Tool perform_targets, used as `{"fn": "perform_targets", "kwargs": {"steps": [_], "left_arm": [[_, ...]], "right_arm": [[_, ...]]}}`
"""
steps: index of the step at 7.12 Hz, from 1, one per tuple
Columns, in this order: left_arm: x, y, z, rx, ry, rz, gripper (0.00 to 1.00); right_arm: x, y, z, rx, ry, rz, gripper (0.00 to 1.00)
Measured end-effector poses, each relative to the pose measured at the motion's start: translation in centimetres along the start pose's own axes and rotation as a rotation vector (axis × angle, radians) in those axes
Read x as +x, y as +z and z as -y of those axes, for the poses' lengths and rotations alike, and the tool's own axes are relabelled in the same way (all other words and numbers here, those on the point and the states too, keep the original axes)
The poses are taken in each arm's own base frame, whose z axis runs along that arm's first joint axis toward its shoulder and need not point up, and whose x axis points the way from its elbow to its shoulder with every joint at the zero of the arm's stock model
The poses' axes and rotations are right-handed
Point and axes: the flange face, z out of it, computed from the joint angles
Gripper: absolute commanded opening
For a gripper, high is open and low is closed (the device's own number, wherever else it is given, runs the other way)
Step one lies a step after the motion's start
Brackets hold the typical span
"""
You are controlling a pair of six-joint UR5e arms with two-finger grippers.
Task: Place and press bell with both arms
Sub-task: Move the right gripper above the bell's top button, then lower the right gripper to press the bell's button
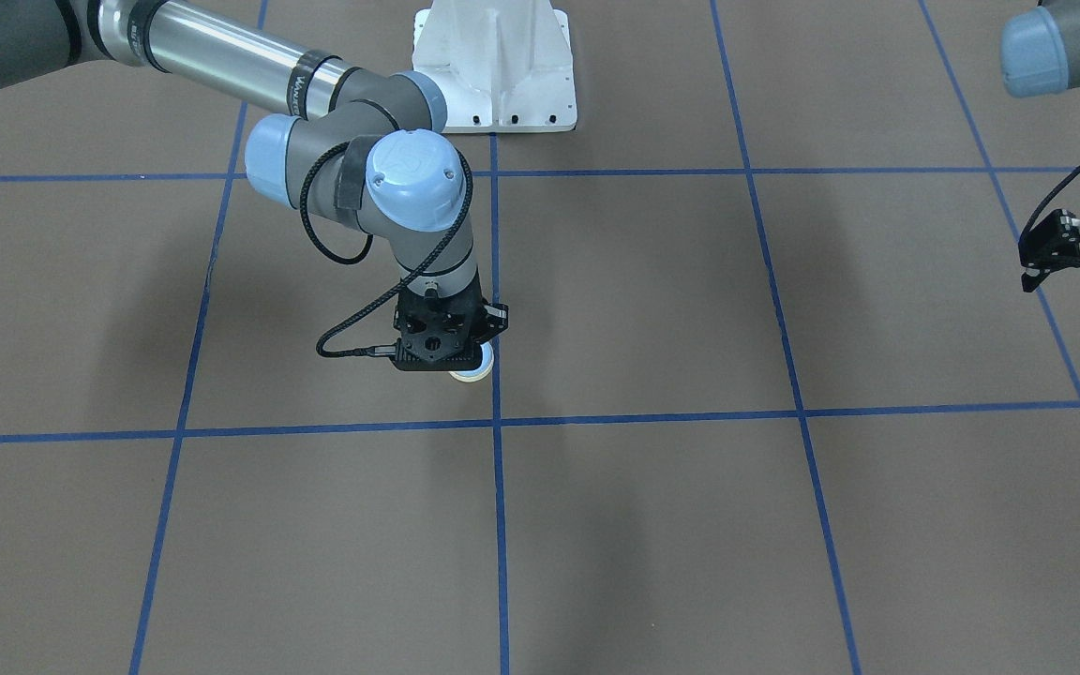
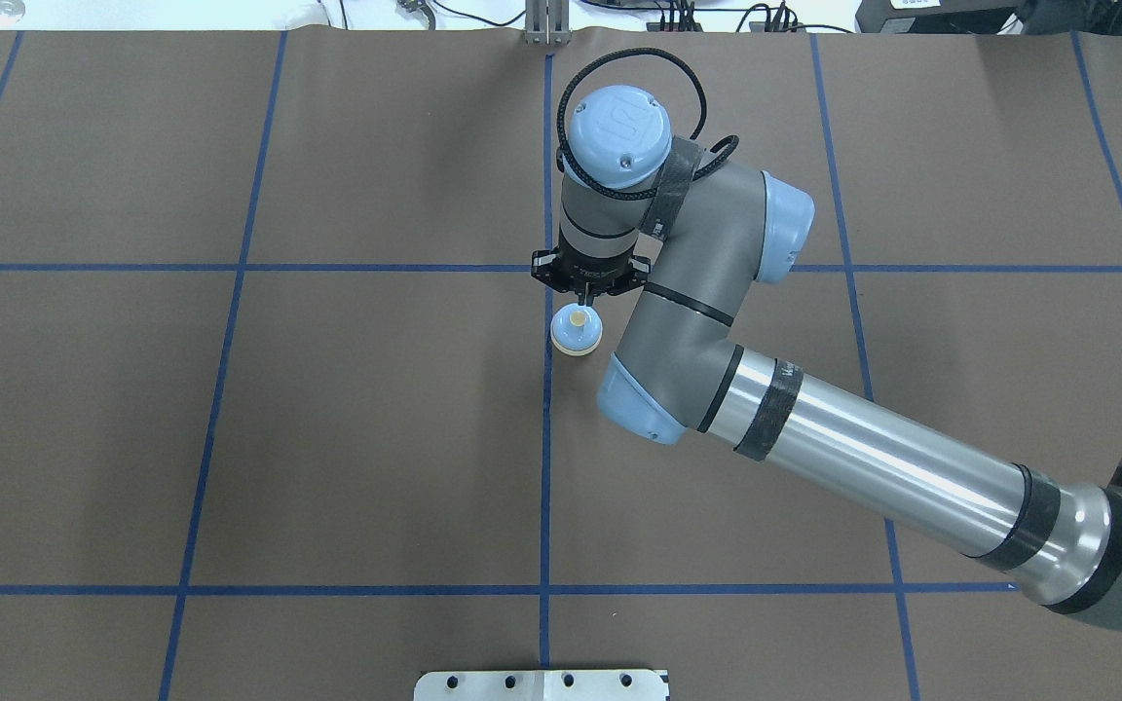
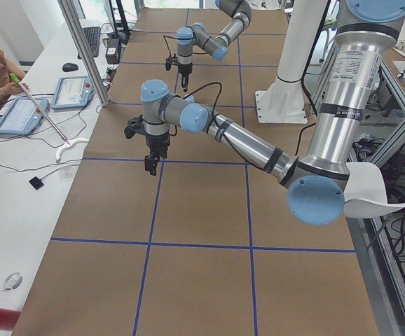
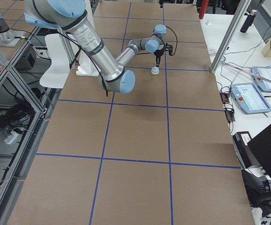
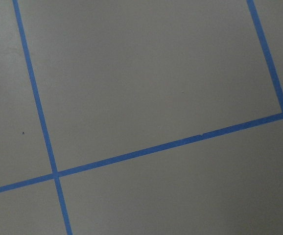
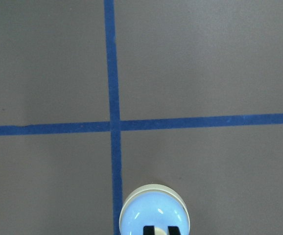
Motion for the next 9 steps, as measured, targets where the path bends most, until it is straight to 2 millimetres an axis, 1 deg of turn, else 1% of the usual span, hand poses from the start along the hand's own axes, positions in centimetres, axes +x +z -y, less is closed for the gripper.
{"fn": "perform_targets", "kwargs": {"steps": [4, 6, 8, 9], "left_arm": [[-0.1, 0.1, 0.0, -0.002, -0.001, 0.001, 1.0], [-0.2, 0.1, 0.0, -0.003, -0.002, 0.001, 1.0], [-0.2, 0.2, 0.1, -0.003, -0.002, 0.001, 1.0], [-0.2, 0.2, 0.0, -0.004, -0.003, 0.001, 1.0]], "right_arm": [[-0.5, -0.2, -0.1, 0.003, 0.007, 0.005, 0.0], [-0.4, 0.7, -0.4, -0.006, 0.005, -0.007, 0.0], [-0.3, 2.2, -1.0, -0.016, 0.001, -0.028, 0.0], [-0.4, 2.3, -1.1, -0.014, 0.0, -0.031, 0.0]]}}
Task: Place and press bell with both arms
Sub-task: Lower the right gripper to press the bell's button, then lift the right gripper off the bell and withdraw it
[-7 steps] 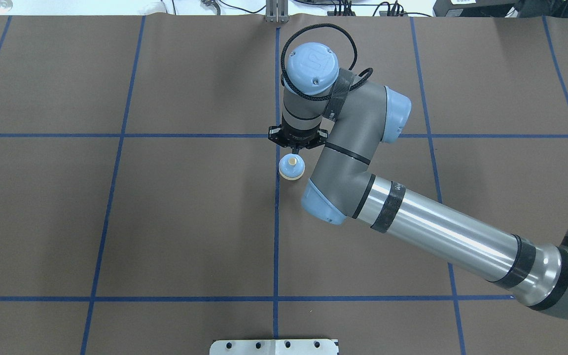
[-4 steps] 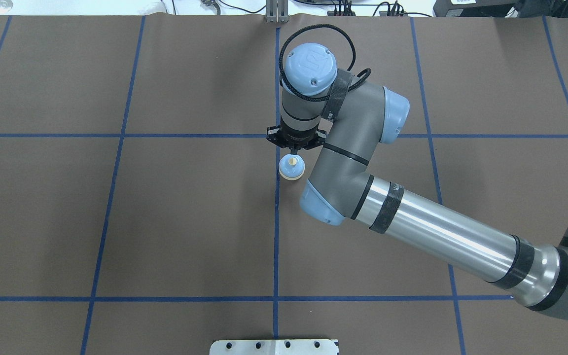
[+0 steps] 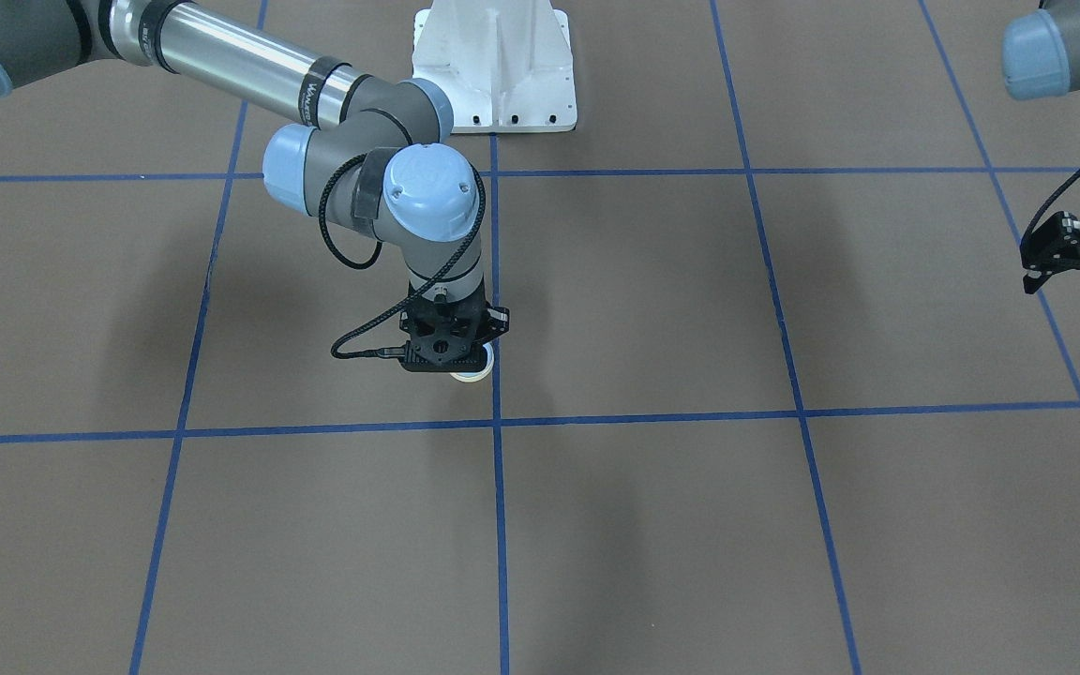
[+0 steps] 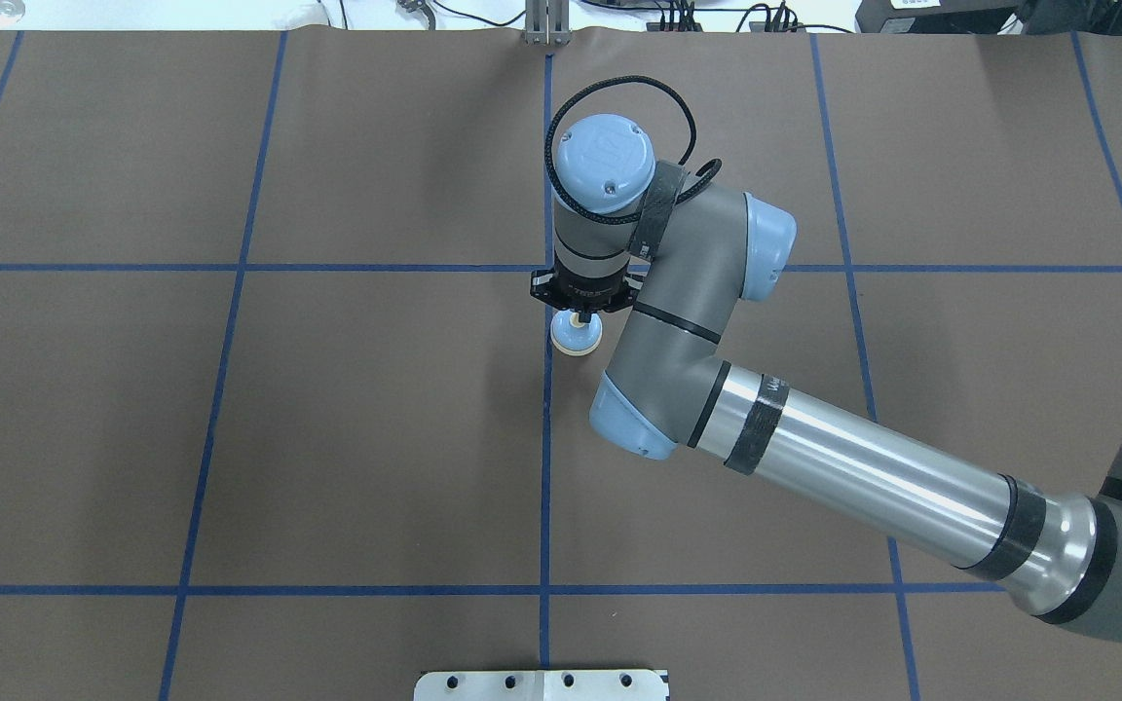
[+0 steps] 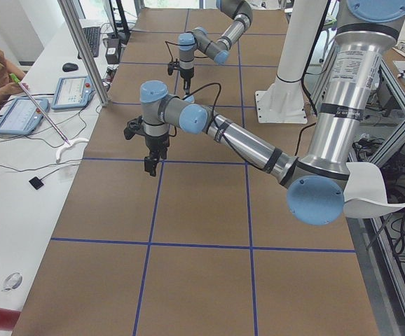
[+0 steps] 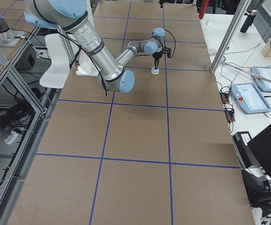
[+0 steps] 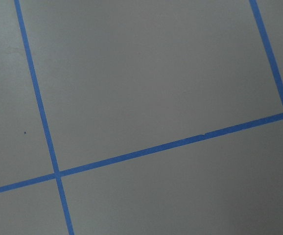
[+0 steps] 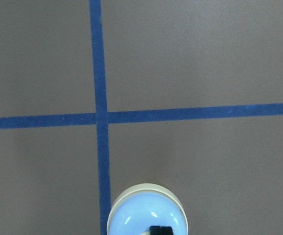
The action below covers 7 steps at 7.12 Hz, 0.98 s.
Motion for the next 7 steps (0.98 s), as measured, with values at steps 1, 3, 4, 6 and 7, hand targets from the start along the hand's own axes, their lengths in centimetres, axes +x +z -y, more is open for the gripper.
{"fn": "perform_targets", "kwargs": {"steps": [1, 3, 4, 6, 7], "left_arm": [[0.0, 0.0, 0.0, 0.0, 0.0, 0.0, 1.0], [0.0, -0.1, 0.0, 0.002, 0.0, 0.0, 1.0], [0.0, -0.1, 0.0, 0.003, 0.0, 0.0, 1.0], [-0.6, 0.0, -0.5, -0.001, -0.008, 0.003, 1.0], [-1.6, 0.4, -1.4, -0.01, -0.014, 0.007, 1.0]], "right_arm": [[0.0, -0.2, 0.0, 0.003, 0.0, 0.004, 0.0], [0.4, -3.3, 1.2, 0.002, 0.011, 0.049, 0.99], [1.0, -5.2, 1.7, -0.004, 0.019, 0.075, 1.0], [5.4, -8.6, 0.8, -0.007, 0.029, 0.074, 1.0], [9.5, -10.2, 0.7, -0.014, 0.019, 0.062, 1.0]]}}
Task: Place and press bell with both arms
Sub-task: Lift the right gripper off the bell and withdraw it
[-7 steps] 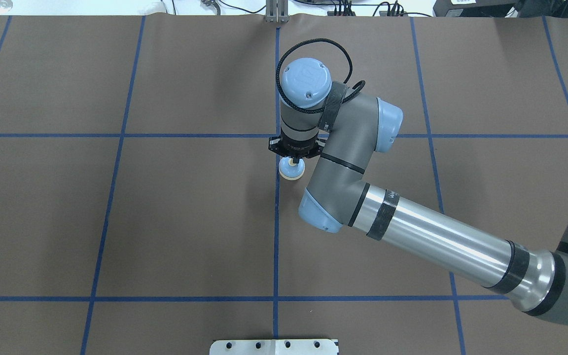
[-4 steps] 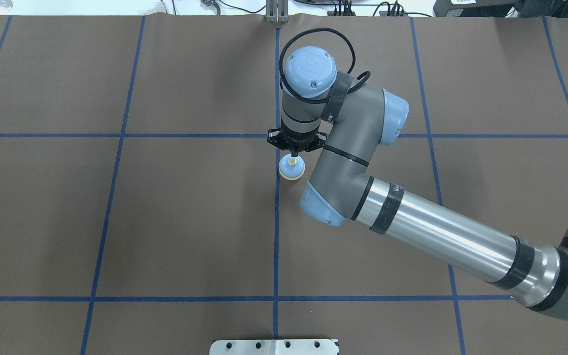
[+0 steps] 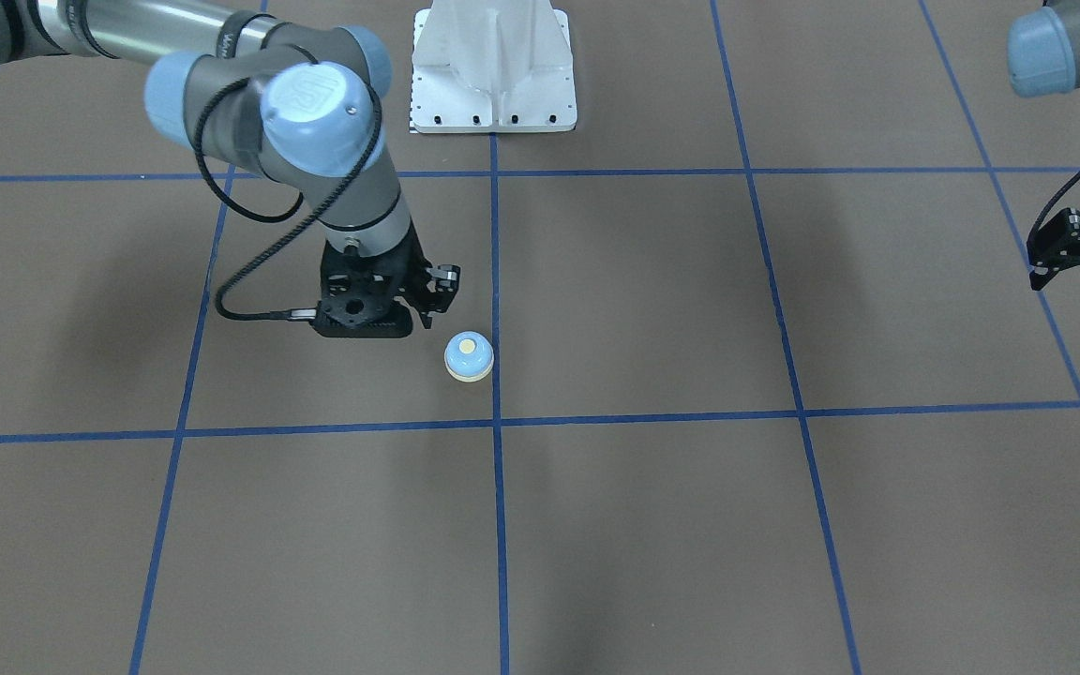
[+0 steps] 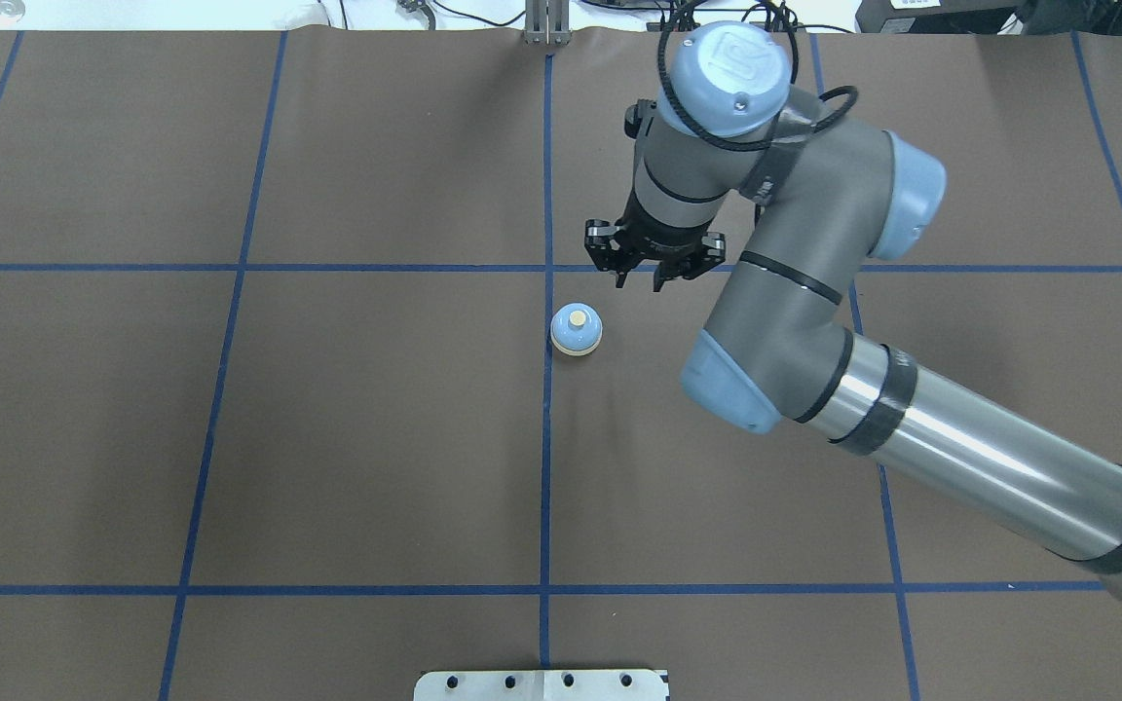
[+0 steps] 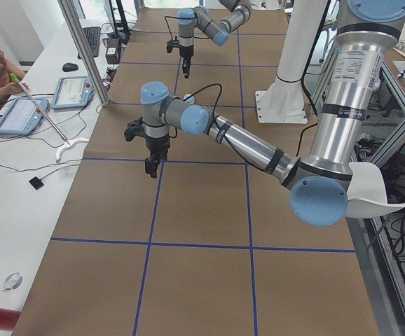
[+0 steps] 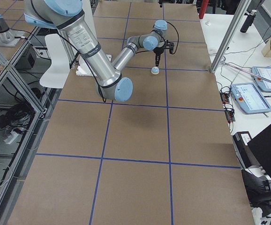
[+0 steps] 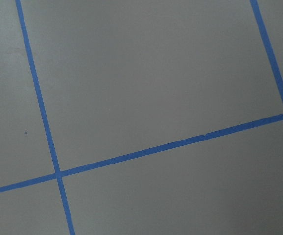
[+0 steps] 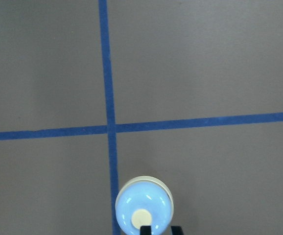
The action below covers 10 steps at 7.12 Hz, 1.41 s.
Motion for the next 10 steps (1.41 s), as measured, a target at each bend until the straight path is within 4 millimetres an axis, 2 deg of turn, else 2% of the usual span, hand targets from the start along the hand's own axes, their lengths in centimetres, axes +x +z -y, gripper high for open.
{"fn": "perform_targets", "kwargs": {"steps": [2, 4, 5, 7, 8, 10], "left_arm": [[-4.1, 0.1, -1.7, -0.008, 0.065, 0.012, 1.0], [-10.6, -0.2, -3.3, -0.012, 0.045, -0.005, 1.0], [-13.0, 0.1, -4.0, -0.016, 0.007, -0.069, 1.0], [-15.7, 0.4, -5.2, -0.002, -0.036, -0.123, 1.0], [-16.8, 1.3, -6.4, -0.008, -0.052, -0.125, 1.0], [-18.6, 3.4, -9.6, -0.041, -0.091, -0.121, 1.0]], "right_arm": [[10.3, -3.5, 1.6, -0.037, -0.045, -0.004, 1.0], [22.8, -5.9, 3.3, -0.026, -0.126, -0.042, 1.0], [29.3, -6.5, 3.9, -0.023, -0.152, -0.075, 1.0], [39.4, -8.0, 4.3, -0.016, -0.092, -0.1, 1.0], [44.1, -8.4, 3.9, -0.006, -0.04, -0.103, 1.0], [52.6, -7.8, 2.4, 0.034, 0.018, -0.093, 1.0]]}}
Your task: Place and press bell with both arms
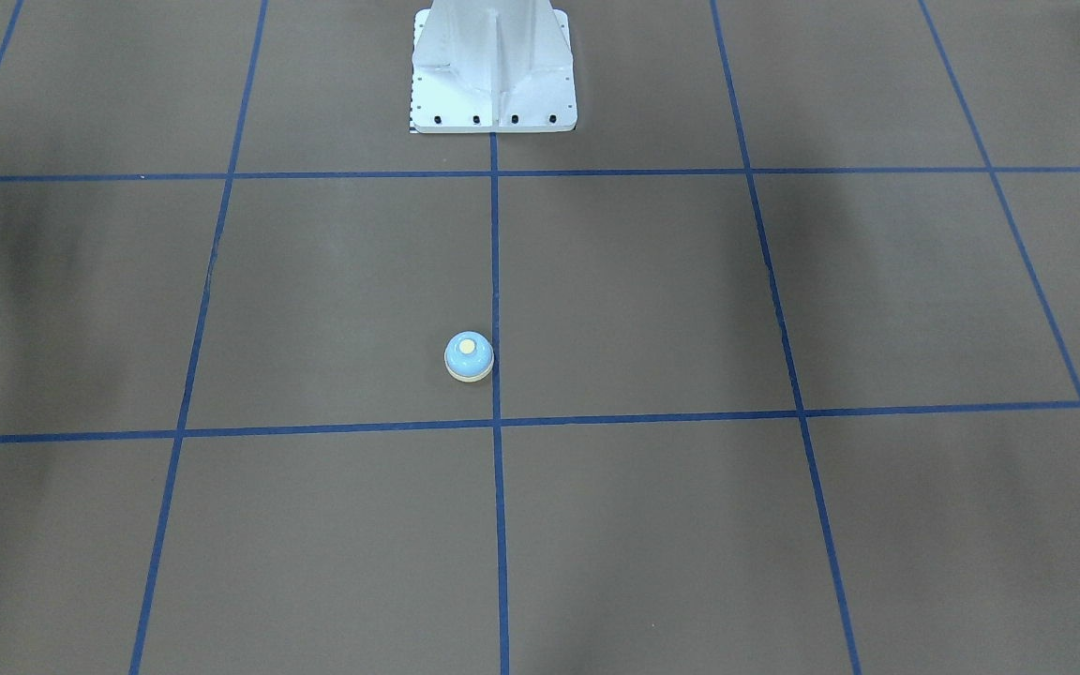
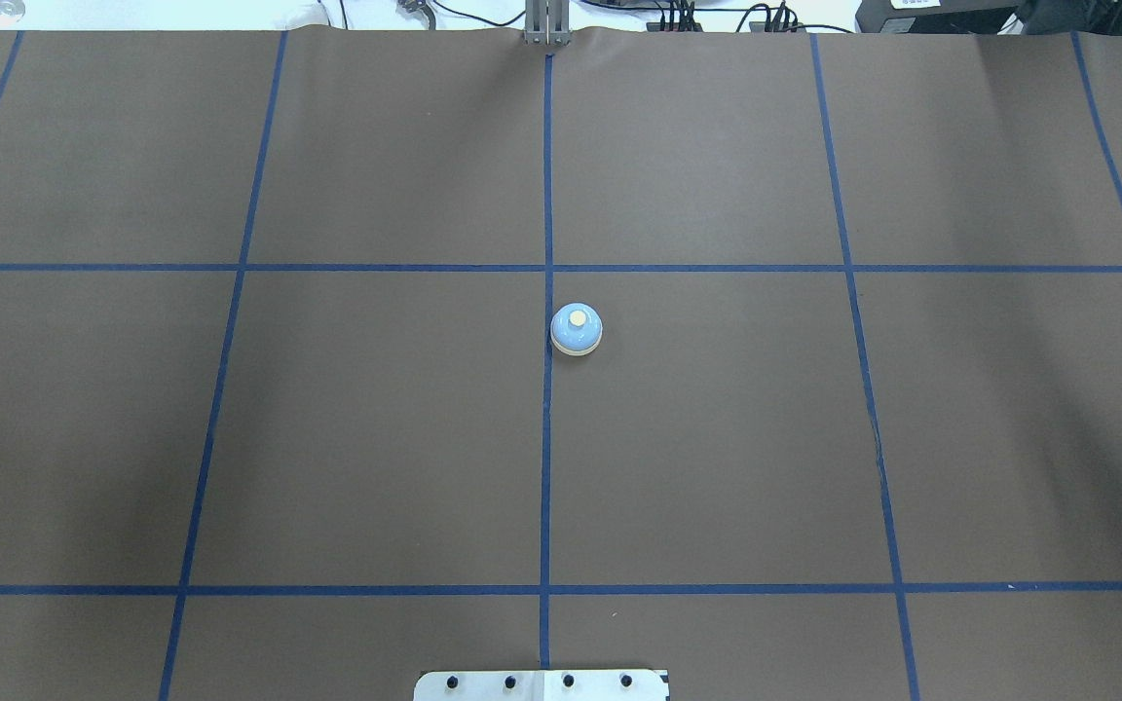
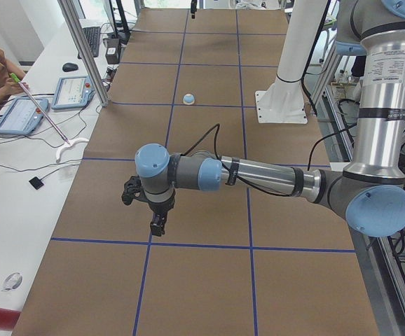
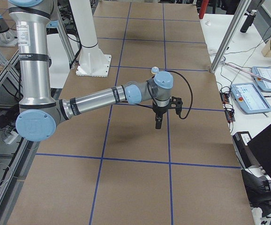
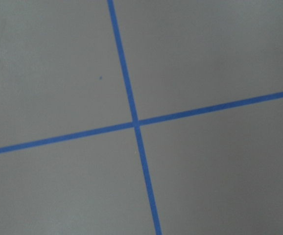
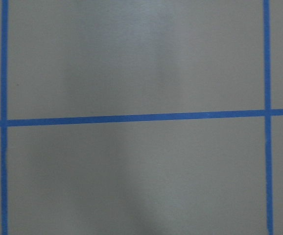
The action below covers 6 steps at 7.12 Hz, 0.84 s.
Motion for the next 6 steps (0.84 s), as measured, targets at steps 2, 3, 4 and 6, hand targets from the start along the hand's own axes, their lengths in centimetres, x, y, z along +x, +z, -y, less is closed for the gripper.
{"fn": "perform_targets", "kwargs": {"steps": [2, 3, 4, 6], "left_arm": [[-0.9, 0.3, -1.2, -0.006, -0.02, 0.002, 1.0], [-1.1, 0.4, -1.8, -0.009, -0.026, 0.003, 1.0], [-1.3, 0.6, -2.1, -0.012, -0.031, 0.003, 1.0], [-1.7, 0.9, -2.3, -0.019, -0.038, 0.005, 1.0]], "right_arm": [[5.2, 0.8, -0.3, -0.005, 0.063, 0.055, 1.0], [6.9, 0.4, -0.6, -0.007, 0.061, 0.085, 1.0], [8.4, 0.0, -1.1, -0.013, 0.031, 0.098, 1.0], [9.1, -1.6, -1.9, -0.044, 0.023, 0.093, 1.0]]}}
